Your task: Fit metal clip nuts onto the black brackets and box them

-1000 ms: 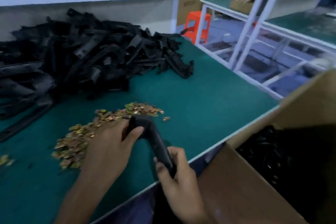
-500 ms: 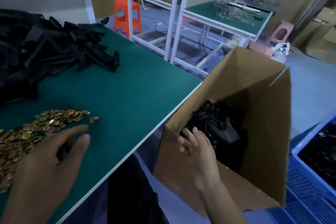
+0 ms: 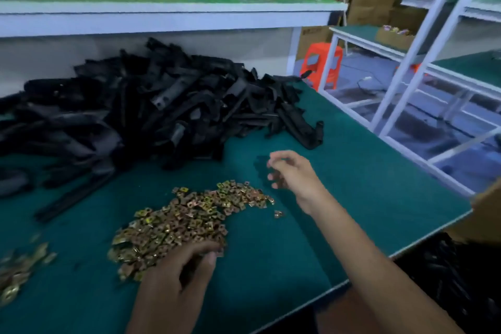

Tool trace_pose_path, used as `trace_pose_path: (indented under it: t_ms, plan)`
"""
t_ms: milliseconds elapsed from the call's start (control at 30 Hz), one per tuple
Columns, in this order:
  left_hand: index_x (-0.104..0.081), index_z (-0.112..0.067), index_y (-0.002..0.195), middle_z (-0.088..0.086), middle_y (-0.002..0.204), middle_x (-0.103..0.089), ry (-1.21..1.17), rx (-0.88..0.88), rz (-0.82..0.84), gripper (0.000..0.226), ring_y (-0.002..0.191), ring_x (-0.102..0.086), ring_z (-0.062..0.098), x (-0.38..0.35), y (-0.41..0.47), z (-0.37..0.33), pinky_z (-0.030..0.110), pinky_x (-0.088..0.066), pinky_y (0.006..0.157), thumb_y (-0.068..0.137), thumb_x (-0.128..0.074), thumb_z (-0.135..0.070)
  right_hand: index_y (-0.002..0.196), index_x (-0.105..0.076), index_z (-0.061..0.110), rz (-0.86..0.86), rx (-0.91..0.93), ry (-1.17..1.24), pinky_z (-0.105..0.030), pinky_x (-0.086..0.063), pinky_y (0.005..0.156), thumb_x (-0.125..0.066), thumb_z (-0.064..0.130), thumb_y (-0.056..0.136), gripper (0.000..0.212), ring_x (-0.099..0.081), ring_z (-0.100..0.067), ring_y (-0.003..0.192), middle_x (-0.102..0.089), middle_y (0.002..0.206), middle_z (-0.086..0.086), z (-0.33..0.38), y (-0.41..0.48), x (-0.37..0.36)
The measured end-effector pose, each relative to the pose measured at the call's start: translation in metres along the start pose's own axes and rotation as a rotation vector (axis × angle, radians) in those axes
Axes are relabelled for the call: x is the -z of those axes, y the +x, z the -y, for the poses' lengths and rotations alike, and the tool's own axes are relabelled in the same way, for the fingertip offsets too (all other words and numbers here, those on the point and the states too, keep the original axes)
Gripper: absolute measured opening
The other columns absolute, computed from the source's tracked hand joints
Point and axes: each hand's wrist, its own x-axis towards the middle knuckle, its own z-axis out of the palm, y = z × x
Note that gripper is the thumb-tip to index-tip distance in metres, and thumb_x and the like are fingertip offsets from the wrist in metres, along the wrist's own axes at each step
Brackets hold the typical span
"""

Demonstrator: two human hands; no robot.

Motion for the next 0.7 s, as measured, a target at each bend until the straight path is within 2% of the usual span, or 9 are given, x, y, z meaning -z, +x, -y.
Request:
trace_pose_path:
  t_ms: [200, 267, 333, 400, 467, 500, 567, 633, 700]
  plan:
    - [-0.062, -0.068, 0.099, -0.038, 0.093, -0.066, -0.004, 0.117, -0.017, 0.02, 0.086, -0.061, -0.016, 0.011, 0.004, 0.013, 0.006, -0.047, 0.072, 0.082, -0.06, -0.058, 0.11, -0.062, 0.018, 0.184, -0.031, -0.161, -0.028, -0.061, 0.067, -0.065, 0.023, 0.1, 0.012, -0.064, -0.016, 0.084, -0.063, 0.112, -0.006, 0.025, 0.082, -0.092]
    - [-0.06, -0.07, 0.1, -0.041, 0.098, -0.065, 0.007, 0.126, -0.02, 0.023, 0.09, -0.06, -0.018, 0.014, 0.006, 0.016, 0.005, -0.047, 0.075, 0.086, -0.063, -0.052, 0.123, -0.054, 0.021, 0.18, 0.011, -0.242, -0.035, -0.062, 0.075, -0.069, 0.038, 0.097, 0.035, -0.063, -0.014, 0.094, -0.059, 0.116, -0.001, 0.03, 0.094, -0.12]
    - [-0.061, -0.071, 0.098, -0.045, 0.101, -0.061, 0.03, 0.133, -0.022, 0.026, 0.094, -0.057, -0.022, 0.015, 0.008, 0.016, 0.003, -0.045, 0.078, 0.086, -0.066, -0.048, 0.141, -0.038, 0.027, 0.182, 0.027, -0.274, -0.04, -0.06, 0.078, -0.07, 0.049, 0.093, 0.062, -0.06, -0.018, 0.101, -0.054, 0.127, 0.001, 0.035, 0.103, -0.143]
    - [-0.065, -0.068, 0.095, -0.042, 0.099, -0.065, 0.047, 0.115, -0.014, 0.031, 0.092, -0.06, -0.02, 0.015, 0.01, 0.018, 0.004, -0.047, 0.08, 0.088, -0.07, -0.038, 0.153, -0.02, 0.034, 0.15, 0.011, -0.291, -0.043, -0.058, 0.084, -0.073, 0.052, 0.089, 0.084, -0.056, -0.029, 0.114, -0.039, 0.148, -0.008, 0.038, 0.109, -0.164]
    - [-0.067, -0.064, 0.095, -0.034, 0.095, -0.07, 0.053, 0.088, -0.01, 0.034, 0.087, -0.065, -0.013, 0.015, 0.01, 0.021, 0.012, -0.051, 0.08, 0.089, -0.071, -0.03, 0.158, -0.008, 0.038, 0.095, 0.057, -0.458, -0.045, -0.053, 0.09, -0.072, 0.051, 0.09, 0.093, -0.052, -0.038, 0.122, -0.027, 0.157, -0.014, 0.038, 0.117, -0.18]
    - [-0.067, -0.063, 0.096, -0.031, 0.094, -0.07, 0.056, 0.085, -0.002, 0.033, 0.084, -0.067, -0.01, 0.016, 0.01, 0.022, 0.015, -0.052, 0.079, 0.09, -0.071, -0.031, 0.158, -0.01, 0.037, 0.092, 0.076, -0.539, -0.046, -0.052, 0.091, -0.07, 0.048, 0.092, 0.09, -0.053, -0.038, 0.12, -0.028, 0.155, -0.016, 0.037, 0.12, -0.185]
    - [-0.067, -0.062, 0.097, -0.031, 0.095, -0.07, 0.062, 0.075, -0.005, 0.031, 0.084, -0.067, -0.009, 0.019, 0.01, 0.025, 0.015, -0.052, 0.078, 0.09, -0.07, -0.033, 0.155, -0.019, 0.031, 0.141, 0.062, -0.569, -0.049, -0.057, 0.088, -0.066, 0.037, 0.097, 0.075, -0.06, -0.032, 0.106, -0.045, 0.14, -0.014, 0.038, 0.125, -0.192]
    - [-0.067, -0.063, 0.098, -0.035, 0.097, -0.069, 0.055, 0.075, -0.031, 0.028, 0.088, -0.066, -0.011, 0.024, 0.009, 0.027, 0.009, -0.049, 0.077, 0.089, -0.069, -0.037, 0.15, -0.024, 0.032, 0.194, 0.016, -0.486, -0.046, -0.063, 0.078, -0.063, 0.023, 0.097, 0.065, -0.062, -0.025, 0.092, -0.053, 0.121, -0.006, 0.037, 0.121, -0.19]
    - [-0.063, -0.066, 0.101, -0.039, 0.102, -0.066, 0.058, 0.082, -0.036, 0.022, 0.093, -0.063, -0.015, 0.028, 0.006, 0.029, 0.005, -0.047, 0.078, 0.088, -0.063, -0.049, 0.148, -0.027, 0.035, 0.216, 0.0, -0.345, -0.037, -0.061, 0.067, -0.061, 0.019, 0.096, 0.064, -0.062, -0.02, 0.085, -0.058, 0.11, -0.001, 0.033, 0.109, -0.179]
